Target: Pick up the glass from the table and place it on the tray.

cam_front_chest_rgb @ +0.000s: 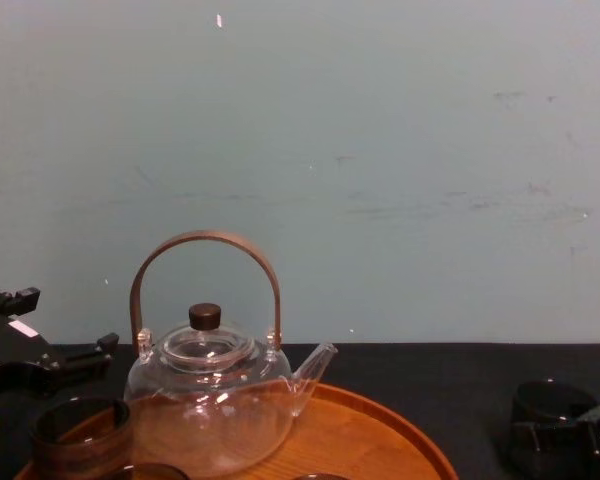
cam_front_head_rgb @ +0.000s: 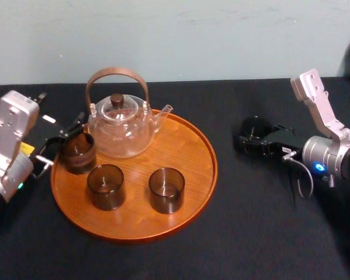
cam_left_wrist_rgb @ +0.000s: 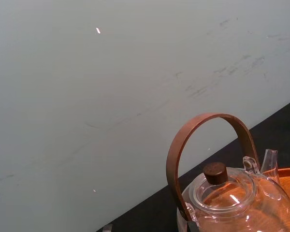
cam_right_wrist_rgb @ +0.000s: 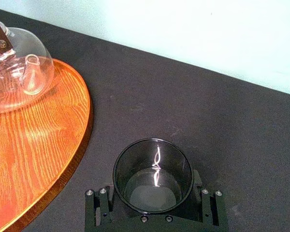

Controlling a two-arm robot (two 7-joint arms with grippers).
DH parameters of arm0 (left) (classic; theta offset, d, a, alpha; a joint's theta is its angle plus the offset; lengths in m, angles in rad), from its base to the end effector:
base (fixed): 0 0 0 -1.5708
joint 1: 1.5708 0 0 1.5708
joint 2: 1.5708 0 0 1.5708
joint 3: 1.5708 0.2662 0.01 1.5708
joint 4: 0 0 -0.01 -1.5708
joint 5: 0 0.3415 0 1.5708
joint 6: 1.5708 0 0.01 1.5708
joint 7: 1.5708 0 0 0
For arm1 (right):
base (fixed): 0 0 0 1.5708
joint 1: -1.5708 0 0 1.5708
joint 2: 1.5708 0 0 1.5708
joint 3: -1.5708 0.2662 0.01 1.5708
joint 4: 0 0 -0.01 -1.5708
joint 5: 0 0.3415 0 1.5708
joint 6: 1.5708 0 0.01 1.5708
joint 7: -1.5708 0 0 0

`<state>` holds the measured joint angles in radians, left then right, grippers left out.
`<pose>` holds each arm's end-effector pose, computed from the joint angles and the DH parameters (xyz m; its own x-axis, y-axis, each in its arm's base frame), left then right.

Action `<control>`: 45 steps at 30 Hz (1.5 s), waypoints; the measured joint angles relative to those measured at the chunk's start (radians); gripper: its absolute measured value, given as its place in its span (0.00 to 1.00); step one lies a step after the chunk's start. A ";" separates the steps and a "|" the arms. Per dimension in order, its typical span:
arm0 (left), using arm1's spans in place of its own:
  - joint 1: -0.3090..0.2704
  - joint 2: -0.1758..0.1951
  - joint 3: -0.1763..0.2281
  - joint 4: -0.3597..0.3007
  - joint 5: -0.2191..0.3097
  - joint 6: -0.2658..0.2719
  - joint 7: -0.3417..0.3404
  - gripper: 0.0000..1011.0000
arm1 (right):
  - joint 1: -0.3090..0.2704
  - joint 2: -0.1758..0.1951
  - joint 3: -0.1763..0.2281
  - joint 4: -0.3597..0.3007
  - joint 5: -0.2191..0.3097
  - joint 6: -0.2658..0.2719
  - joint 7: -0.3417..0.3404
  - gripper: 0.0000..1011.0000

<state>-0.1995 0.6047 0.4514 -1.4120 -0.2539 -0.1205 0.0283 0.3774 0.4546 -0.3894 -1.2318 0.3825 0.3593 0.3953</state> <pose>0.3851 0.0605 -0.2894 0.2923 0.8803 0.3738 -0.9553 0.2873 0.0703 0.4407 -0.0578 -0.2683 0.5194 -0.8543 -0.0193 0.7496 0.4664 -0.4697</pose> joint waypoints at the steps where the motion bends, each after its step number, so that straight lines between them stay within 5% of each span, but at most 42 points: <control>1: 0.000 0.000 0.000 0.000 0.000 0.000 0.000 0.99 | 0.000 0.000 0.000 0.000 0.000 0.000 0.000 0.90; 13: 0.000 0.000 0.000 0.000 0.000 0.000 0.000 0.99 | -0.002 0.000 0.001 -0.002 0.002 0.000 0.002 0.90; 28: 0.000 0.000 0.000 0.000 0.000 0.000 0.000 0.99 | -0.017 0.041 0.023 -0.098 0.046 -0.011 0.067 0.90; 45: 0.000 0.000 0.000 0.000 0.000 0.000 0.000 0.99 | 0.068 0.042 -0.092 -0.084 0.041 -0.090 0.192 0.90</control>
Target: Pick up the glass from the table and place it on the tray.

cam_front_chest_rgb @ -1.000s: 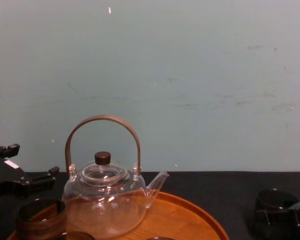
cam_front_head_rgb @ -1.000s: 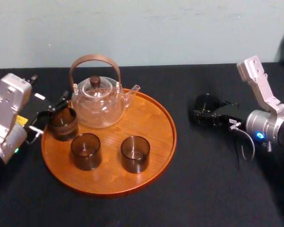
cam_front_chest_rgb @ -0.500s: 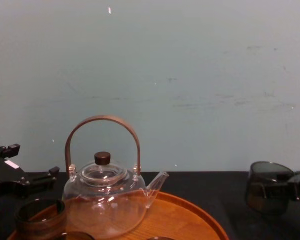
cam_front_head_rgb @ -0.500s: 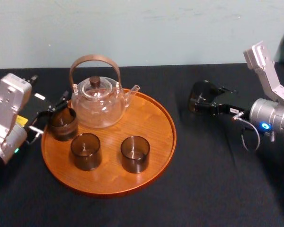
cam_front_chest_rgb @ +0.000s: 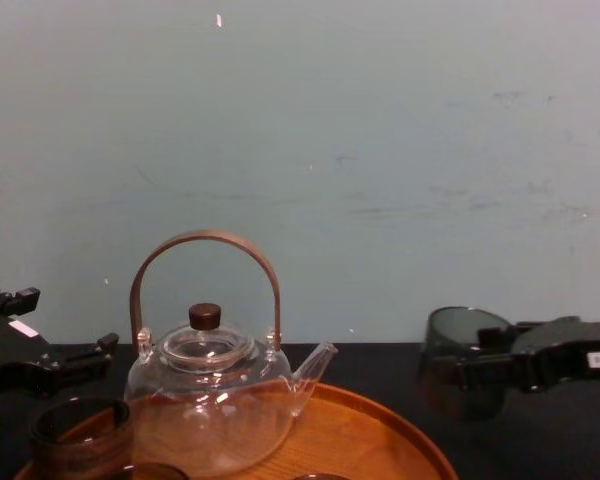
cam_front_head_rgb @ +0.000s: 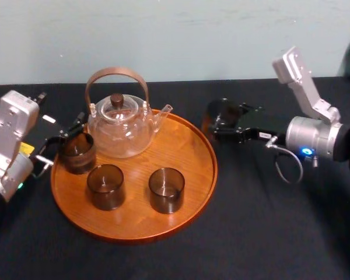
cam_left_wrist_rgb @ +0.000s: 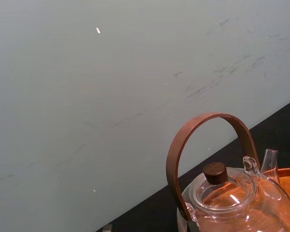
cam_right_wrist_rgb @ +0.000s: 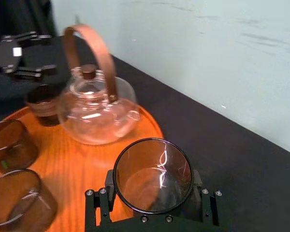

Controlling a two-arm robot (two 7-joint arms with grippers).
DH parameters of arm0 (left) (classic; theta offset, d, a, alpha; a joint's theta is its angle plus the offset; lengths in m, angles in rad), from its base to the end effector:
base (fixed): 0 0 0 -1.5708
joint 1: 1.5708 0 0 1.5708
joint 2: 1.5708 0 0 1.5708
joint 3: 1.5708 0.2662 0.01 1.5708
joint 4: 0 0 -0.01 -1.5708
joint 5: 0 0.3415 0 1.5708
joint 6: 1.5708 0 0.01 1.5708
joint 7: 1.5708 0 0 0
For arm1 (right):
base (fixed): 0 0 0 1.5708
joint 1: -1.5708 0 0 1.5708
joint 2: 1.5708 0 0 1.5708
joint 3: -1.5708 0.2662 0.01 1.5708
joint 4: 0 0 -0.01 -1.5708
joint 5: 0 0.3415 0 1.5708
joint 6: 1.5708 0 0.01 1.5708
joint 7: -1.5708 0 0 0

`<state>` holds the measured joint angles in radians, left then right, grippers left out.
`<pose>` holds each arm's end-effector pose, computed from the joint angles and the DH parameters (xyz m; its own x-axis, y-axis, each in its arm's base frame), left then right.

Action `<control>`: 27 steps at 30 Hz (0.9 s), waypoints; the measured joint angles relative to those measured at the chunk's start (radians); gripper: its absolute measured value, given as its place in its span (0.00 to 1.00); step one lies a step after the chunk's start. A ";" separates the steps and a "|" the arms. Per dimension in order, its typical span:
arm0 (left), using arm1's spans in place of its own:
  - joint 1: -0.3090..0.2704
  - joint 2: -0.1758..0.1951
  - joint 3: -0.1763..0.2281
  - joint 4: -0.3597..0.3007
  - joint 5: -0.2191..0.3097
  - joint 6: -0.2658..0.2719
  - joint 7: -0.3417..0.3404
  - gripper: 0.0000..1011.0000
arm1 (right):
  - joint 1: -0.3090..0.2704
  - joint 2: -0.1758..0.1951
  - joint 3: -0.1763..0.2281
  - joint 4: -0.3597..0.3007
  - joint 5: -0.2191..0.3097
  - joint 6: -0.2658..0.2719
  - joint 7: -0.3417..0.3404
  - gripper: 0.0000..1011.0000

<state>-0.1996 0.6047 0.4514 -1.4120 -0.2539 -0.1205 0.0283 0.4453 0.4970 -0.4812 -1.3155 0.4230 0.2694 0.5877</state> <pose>0.3851 0.0605 -0.2893 0.2922 0.8803 0.3738 -0.9553 0.2873 0.0702 0.4489 -0.0331 -0.2284 0.7453 -0.6667 0.0055 0.6273 0.6985 -0.3445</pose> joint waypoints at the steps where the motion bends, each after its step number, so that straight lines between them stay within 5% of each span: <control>1: 0.000 0.000 0.000 0.000 0.000 0.000 0.000 0.99 | 0.009 -0.004 -0.012 0.005 -0.002 -0.008 0.011 0.90; 10: 0.000 0.000 0.000 0.000 0.000 0.000 0.000 0.99 | 0.056 -0.044 -0.075 0.054 -0.010 -0.045 0.050 0.90; 27: 0.000 0.000 0.000 0.000 0.000 0.000 0.000 0.99 | 0.096 -0.104 -0.132 0.158 -0.017 -0.068 0.059 0.90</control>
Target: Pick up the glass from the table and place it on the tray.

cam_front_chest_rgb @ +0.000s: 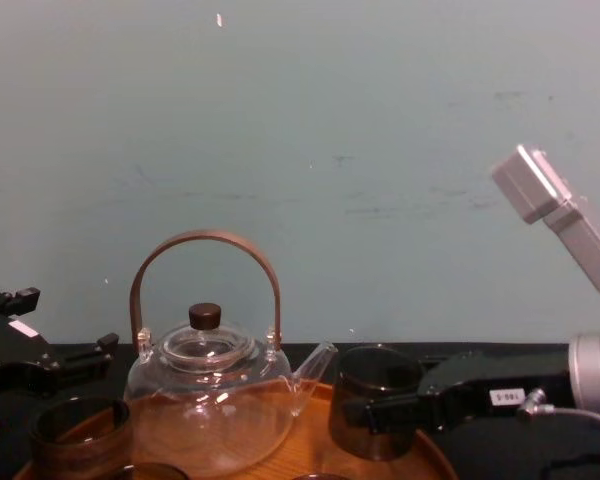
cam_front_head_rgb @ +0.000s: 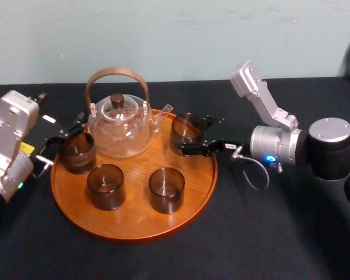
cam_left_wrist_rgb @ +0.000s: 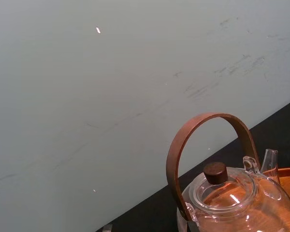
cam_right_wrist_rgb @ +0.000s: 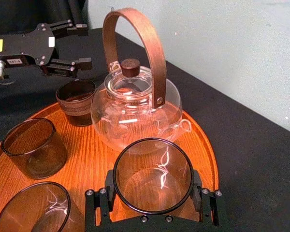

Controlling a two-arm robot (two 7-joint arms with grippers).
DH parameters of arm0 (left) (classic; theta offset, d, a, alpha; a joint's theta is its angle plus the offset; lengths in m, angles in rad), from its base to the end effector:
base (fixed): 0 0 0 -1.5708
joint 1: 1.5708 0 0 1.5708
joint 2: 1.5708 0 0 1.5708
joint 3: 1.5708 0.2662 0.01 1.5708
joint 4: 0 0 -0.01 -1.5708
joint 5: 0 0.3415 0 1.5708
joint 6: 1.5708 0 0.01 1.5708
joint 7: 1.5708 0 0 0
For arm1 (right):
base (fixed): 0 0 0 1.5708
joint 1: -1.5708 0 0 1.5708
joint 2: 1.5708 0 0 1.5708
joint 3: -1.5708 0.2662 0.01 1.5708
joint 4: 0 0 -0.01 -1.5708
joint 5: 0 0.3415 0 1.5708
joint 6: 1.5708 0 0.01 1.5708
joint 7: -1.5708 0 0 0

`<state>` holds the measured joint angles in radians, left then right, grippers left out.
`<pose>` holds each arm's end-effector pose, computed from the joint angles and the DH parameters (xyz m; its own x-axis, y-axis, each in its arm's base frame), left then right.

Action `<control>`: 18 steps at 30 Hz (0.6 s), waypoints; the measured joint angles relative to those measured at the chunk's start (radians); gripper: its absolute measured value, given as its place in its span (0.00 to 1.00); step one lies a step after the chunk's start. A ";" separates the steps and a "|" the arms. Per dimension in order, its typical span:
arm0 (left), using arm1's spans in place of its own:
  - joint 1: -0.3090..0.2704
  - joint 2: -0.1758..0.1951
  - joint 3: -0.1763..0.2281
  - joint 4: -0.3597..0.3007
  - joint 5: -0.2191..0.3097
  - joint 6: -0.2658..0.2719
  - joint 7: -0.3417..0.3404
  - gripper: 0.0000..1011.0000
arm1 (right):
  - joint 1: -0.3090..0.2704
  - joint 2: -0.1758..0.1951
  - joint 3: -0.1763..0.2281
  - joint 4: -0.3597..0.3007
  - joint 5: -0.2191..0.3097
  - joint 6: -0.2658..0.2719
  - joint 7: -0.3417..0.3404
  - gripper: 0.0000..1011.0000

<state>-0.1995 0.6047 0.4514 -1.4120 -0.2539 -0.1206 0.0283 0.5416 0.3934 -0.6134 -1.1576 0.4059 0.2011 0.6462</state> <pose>0.3851 0.0605 -0.2893 0.2923 0.8803 0.3737 -0.9552 0.2873 0.0702 0.4651 0.0142 -0.2553 0.8268 -0.5620 -0.0224 0.5187 0.7774 -0.3558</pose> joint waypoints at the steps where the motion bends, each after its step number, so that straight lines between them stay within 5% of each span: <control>1: 0.000 0.000 0.000 0.000 0.000 0.000 0.000 0.99 | 0.001 -0.002 -0.001 0.004 -0.001 -0.001 0.000 0.90; 18: 0.000 0.000 0.000 0.000 0.000 0.000 0.000 0.99 | 0.018 -0.050 -0.021 0.098 -0.034 -0.031 -0.010 0.90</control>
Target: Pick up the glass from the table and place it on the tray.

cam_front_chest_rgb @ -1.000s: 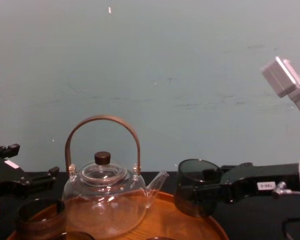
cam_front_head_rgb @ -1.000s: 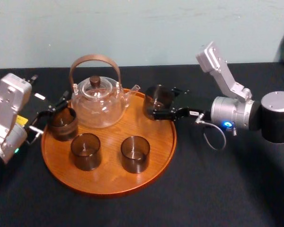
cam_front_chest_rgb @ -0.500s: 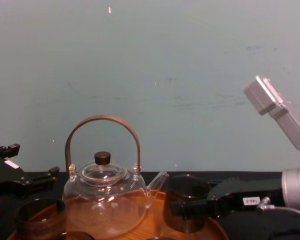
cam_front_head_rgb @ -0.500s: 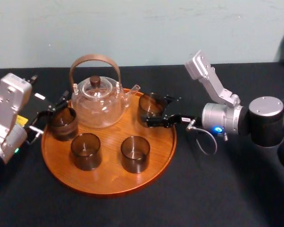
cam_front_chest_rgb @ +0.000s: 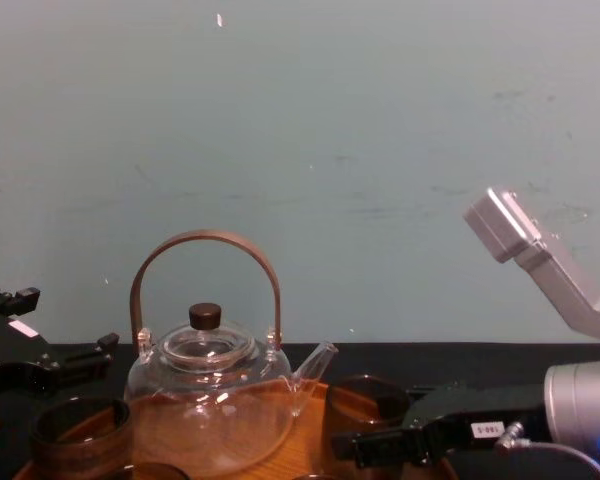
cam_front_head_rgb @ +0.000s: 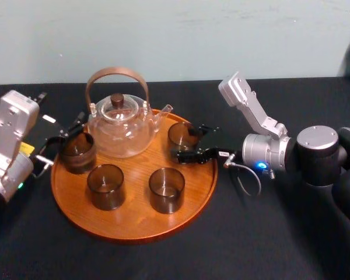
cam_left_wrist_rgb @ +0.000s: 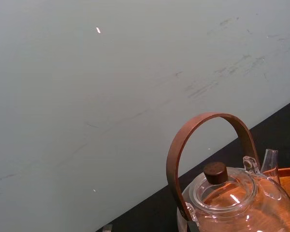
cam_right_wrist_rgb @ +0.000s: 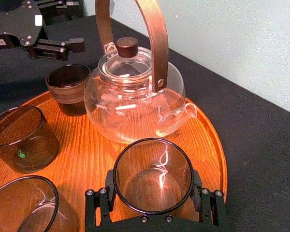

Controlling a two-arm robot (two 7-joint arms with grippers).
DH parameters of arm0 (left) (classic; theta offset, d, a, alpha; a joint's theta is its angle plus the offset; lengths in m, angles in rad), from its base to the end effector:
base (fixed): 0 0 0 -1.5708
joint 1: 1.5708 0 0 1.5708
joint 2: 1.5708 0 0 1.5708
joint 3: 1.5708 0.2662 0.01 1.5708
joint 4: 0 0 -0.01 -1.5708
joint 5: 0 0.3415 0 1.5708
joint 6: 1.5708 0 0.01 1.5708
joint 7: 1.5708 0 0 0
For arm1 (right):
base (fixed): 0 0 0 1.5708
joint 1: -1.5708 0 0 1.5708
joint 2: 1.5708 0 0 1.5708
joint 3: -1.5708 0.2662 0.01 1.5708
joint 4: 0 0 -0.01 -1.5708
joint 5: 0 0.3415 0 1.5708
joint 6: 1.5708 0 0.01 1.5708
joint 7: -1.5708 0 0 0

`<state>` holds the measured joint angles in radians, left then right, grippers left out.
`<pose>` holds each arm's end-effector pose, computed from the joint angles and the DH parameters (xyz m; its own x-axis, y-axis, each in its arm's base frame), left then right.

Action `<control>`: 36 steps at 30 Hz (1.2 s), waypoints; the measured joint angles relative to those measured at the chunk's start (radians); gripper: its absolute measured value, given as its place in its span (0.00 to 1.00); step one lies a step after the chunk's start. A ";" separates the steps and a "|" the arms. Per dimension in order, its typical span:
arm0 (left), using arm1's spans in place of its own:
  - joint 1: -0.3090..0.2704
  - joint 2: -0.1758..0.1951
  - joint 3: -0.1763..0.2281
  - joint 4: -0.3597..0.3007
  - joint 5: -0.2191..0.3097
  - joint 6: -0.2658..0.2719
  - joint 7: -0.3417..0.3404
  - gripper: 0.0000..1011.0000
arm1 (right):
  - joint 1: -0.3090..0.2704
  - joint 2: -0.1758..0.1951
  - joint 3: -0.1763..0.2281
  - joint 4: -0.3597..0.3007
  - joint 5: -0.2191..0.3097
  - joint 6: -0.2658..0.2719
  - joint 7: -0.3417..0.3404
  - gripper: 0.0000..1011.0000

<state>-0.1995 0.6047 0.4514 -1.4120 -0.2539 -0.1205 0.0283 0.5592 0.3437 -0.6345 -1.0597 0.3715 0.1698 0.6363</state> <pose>0.3851 0.0605 -0.2894 0.2923 0.8803 0.3738 -0.9553 0.2873 0.0703 0.4687 0.0229 -0.2778 0.8208 -0.5706 -0.0257 0.5183 0.7630 -0.3862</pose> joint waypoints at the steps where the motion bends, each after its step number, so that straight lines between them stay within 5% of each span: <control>1: 0.000 0.000 0.000 0.000 0.000 0.000 0.000 0.99 | 0.000 -0.001 0.000 0.002 -0.002 -0.001 -0.001 0.90; 29: 0.000 0.000 0.000 0.000 0.000 0.000 0.000 0.99 | -0.006 -0.016 0.001 0.022 -0.045 -0.015 -0.017 0.90; 36: 0.000 0.000 0.000 0.000 0.000 0.000 0.000 0.99 | -0.007 -0.016 0.001 0.023 -0.045 -0.013 -0.016 0.99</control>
<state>-0.1995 0.6047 0.4514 -1.4120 -0.2539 -0.1205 0.0283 0.5526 0.3279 -0.6331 -1.0367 0.3261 0.1572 0.6199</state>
